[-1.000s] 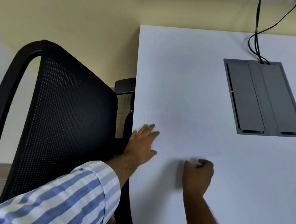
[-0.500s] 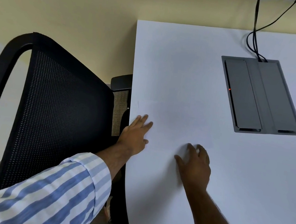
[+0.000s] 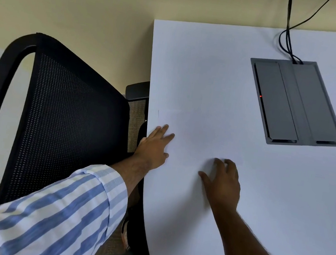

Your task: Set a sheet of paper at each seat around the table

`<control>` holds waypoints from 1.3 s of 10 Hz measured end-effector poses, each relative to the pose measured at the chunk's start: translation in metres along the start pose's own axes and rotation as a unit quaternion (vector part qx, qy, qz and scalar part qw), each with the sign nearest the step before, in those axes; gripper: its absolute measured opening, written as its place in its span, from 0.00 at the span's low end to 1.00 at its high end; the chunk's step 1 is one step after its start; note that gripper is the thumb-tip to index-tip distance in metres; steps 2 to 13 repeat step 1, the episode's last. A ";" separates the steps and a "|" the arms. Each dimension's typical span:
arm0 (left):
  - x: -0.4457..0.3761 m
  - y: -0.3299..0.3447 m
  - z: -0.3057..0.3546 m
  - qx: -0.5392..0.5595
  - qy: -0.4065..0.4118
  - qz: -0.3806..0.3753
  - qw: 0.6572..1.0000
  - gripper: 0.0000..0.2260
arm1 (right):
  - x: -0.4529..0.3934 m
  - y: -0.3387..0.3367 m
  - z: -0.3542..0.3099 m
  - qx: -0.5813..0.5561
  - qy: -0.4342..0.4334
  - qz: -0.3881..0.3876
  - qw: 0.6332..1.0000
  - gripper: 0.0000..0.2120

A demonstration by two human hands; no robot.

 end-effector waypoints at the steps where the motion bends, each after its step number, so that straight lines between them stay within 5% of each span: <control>1: 0.008 -0.002 0.003 0.034 0.021 0.046 0.998 0.34 | 0.002 -0.001 -0.003 -0.002 -0.006 0.001 1.000 0.36; 13: 0.008 -0.002 0.003 0.034 0.021 0.046 0.998 0.34 | 0.002 -0.001 -0.003 -0.002 -0.006 0.001 1.000 0.36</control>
Point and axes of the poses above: each hand's wrist, its own x-axis away from the middle knuckle, its own y-axis out of the palm, z = x × y, the point moved 1 cm from there along -x, towards the middle knuckle, and after that the axes turned 3 degrees about x, right-handed, at the moved point
